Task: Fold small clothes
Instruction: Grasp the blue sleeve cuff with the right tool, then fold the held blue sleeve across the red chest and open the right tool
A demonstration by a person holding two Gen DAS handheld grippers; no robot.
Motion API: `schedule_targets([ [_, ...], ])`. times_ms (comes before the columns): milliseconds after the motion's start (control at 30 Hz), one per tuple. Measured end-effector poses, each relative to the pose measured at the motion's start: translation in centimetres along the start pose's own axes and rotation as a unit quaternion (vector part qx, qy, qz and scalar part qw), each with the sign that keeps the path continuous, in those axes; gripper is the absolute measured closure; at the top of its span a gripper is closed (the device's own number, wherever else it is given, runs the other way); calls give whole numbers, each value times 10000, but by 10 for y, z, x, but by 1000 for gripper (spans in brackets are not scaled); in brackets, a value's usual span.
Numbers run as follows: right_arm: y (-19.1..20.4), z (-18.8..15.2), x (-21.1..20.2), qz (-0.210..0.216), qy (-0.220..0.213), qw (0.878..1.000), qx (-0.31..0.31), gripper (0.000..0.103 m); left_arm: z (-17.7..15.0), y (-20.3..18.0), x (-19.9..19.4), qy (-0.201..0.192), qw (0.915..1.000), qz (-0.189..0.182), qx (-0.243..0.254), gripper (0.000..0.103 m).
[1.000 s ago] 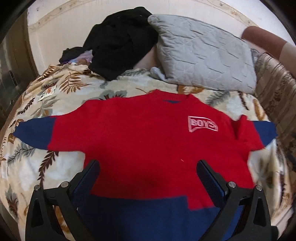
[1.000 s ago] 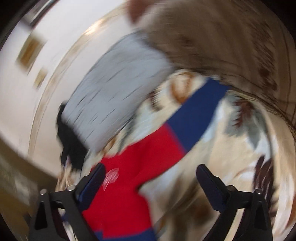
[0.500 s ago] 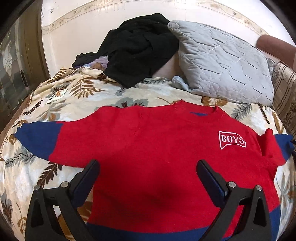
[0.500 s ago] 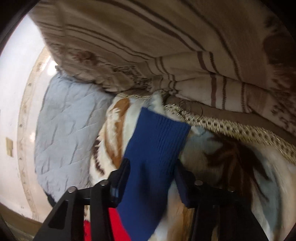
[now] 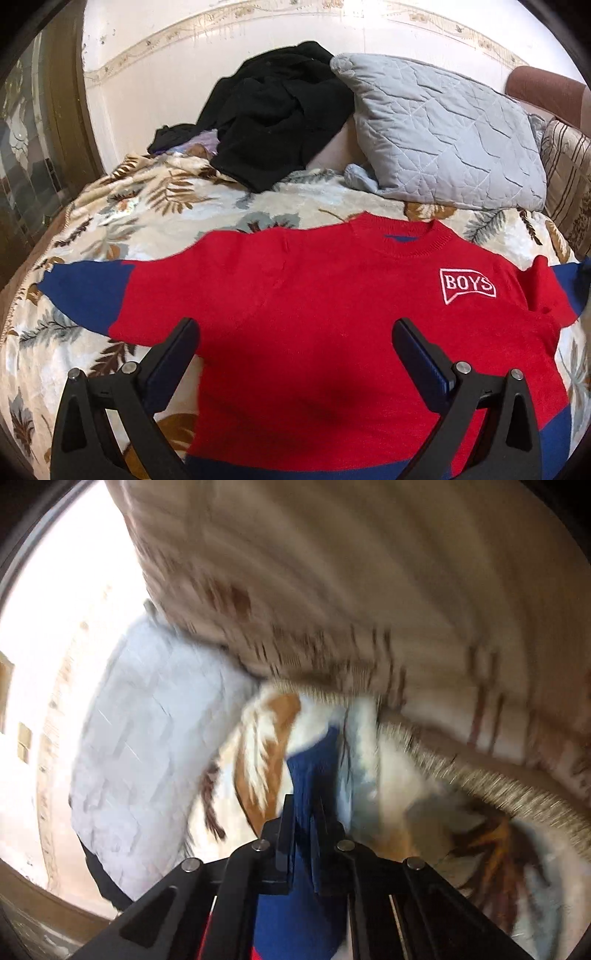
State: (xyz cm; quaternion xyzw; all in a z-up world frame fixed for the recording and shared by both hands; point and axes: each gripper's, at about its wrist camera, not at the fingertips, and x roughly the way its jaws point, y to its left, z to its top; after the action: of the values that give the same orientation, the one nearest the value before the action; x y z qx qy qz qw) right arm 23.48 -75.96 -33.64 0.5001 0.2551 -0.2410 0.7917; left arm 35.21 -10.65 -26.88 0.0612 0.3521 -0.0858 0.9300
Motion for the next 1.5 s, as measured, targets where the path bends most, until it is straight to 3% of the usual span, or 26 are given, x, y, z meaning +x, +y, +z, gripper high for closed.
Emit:
schedule_targets([
  [67, 2, -3, 9, -462, 79, 9989, -6, 92, -1, 3, -2, -69, 9999, 74, 25, 0],
  [133, -1, -5, 8, -499, -16, 9987, 104, 92, -1, 6, -2, -71, 9999, 81, -6, 0],
  [200, -1, -7, 6, -758, -82, 9971, 57, 79, 0, 7, 0, -38, 10000, 23, -76, 0],
  [300, -3, -10, 8, -814, -73, 9963, -270, 78, 1, 2, 5, 13, 10000, -20, -56, 0],
  [367, -3, -10, 14, -749, -41, 9963, -430, 82, 0, -2, 7, 5, 10000, 16, 45, 0],
  [433, 2, -12, 20, -677, -39, 9960, -577, 97, 0, -3, 8, 16, 9999, 61, 102, 0],
  [567, 30, -23, 1, 164, -43, 9971, -748, 97, 2, 9, 3, -45, 9999, 157, 15, 0],
  [733, 116, -60, -26, 1363, 318, 9844, -1066, 97, 3, 41, -7, -144, 9992, 244, -264, 0],
  [967, 252, -190, -34, 2660, 1238, 9449, -1452, 97, 3, 97, -22, -279, 9962, 517, -638, 0],
  [1133, 303, -292, 11, 2759, 2118, 9279, -1346, 92, -1, 143, -22, -124, 9919, 678, -1064, 0],
  [1200, 311, -321, 28, 2700, 2313, 9250, -1343, 82, -3, 156, -20, -47, 9902, 757, -1171, 0],
  [1233, 316, -337, 32, 2693, 2387, 9227, -1381, 63, -4, 162, -19, -4, 9893, 764, -1239, 0],
  [1267, 319, -349, 37, 2699, 2523, 9189, -1382, 32, -4, 165, -17, 29, 9888, 755, -1284, 0],
  [1300, 320, -358, 39, 2757, 2668, 9145, -1282, 22, -5, 170, -15, 84, 9880, 724, -1361, 0],
  [1400, 322, -369, 23, 2865, 2573, 9124, -1388, 19, -5, 172, -9, 173, 9876, 493, -1483, 0],
  [1500, 320, -356, 5, 2406, 2230, 9222, -2045, 22, -2, 161, -6, 229, 9893, 133, -1432, 0],
])
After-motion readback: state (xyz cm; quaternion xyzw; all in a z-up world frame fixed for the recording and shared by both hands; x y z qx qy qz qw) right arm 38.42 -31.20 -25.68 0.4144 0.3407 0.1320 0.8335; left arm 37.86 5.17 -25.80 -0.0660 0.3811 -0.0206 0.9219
